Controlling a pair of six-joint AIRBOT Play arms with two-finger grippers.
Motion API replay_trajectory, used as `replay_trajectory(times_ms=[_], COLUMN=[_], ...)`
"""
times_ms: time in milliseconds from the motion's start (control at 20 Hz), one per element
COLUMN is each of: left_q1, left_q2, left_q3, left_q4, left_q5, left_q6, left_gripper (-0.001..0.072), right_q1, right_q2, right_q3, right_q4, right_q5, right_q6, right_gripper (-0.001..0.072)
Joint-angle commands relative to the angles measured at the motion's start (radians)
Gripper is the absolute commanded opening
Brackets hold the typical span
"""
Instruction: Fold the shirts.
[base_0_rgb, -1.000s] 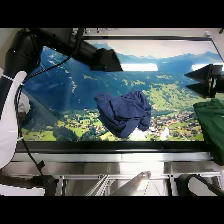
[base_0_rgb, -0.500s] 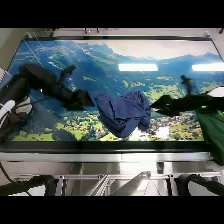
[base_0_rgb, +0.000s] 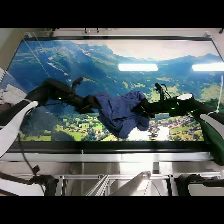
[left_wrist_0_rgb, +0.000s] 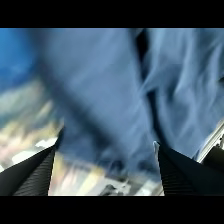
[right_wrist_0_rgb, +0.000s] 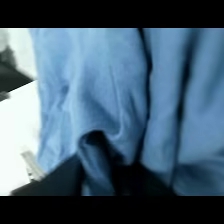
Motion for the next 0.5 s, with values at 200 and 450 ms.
replay_trajectory(times_ms=[200,450], left_q1=[-0.111,-0.072], left_q2=[-0.163,0.029], left_q3=[0.288,0.327], left_q4=[-0.018,0.0], left_q5=[0.093,0.16], left_q6=[0.004,-0.018], left_gripper=[0.0012,0.0016], right_q1=[-0.017,-0.193], right_q2=[0.077,0.335], right_q3=[0.001,0.001], right_q4=[0.092,0.137], right_q5=[0.107,0.239], right_q6=[-0.048,-0.038], right_gripper=[0.0025,0.0025])
